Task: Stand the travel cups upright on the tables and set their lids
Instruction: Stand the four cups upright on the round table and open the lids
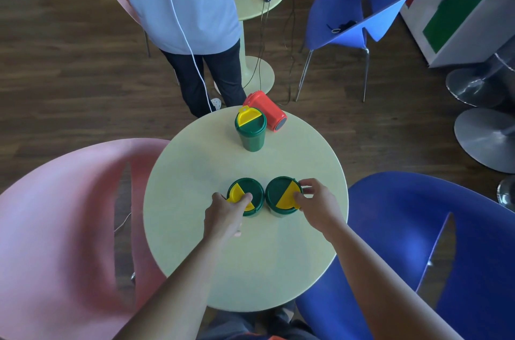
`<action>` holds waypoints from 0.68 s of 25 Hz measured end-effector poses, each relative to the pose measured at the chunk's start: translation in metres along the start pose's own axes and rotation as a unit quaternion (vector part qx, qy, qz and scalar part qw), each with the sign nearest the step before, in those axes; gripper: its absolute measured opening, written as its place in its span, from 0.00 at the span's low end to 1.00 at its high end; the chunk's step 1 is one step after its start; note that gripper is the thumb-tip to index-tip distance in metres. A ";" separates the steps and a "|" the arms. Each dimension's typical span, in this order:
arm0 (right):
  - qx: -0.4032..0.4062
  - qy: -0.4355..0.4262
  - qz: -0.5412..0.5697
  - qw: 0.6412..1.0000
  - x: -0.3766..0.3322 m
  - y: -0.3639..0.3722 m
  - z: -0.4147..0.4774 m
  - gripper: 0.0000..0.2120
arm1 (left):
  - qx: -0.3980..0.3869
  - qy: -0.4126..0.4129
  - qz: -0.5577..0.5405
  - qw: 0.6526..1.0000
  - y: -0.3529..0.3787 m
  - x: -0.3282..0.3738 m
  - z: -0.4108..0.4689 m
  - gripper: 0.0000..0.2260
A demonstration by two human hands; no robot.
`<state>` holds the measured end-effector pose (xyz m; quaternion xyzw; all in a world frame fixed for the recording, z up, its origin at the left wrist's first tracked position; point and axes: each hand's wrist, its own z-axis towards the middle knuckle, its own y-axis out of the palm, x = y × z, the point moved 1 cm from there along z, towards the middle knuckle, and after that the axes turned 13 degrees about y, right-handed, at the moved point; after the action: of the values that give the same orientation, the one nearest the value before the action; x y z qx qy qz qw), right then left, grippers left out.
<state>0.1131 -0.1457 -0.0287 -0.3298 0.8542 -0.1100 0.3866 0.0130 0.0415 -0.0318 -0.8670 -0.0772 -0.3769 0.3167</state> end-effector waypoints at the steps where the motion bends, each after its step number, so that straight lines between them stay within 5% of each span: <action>1: -0.001 0.000 0.001 1.000 0.000 0.000 0.000 0.14 | -0.003 0.001 0.002 1.000 0.000 0.000 0.000 0.26; 9: -0.003 0.011 -0.016 1.000 -0.013 -0.006 0.008 0.14 | 0.041 0.091 0.205 0.974 -0.028 0.012 0.014 0.31; 17: 0.019 -0.008 -0.038 0.999 -0.076 -0.015 0.039 0.09 | 0.040 0.200 0.247 0.947 -0.054 0.073 0.071 0.18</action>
<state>0.1858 -0.1051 -0.0042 -0.3559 0.8353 -0.1383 0.3956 0.0870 0.1201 0.0093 -0.7524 0.1894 -0.4493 0.4429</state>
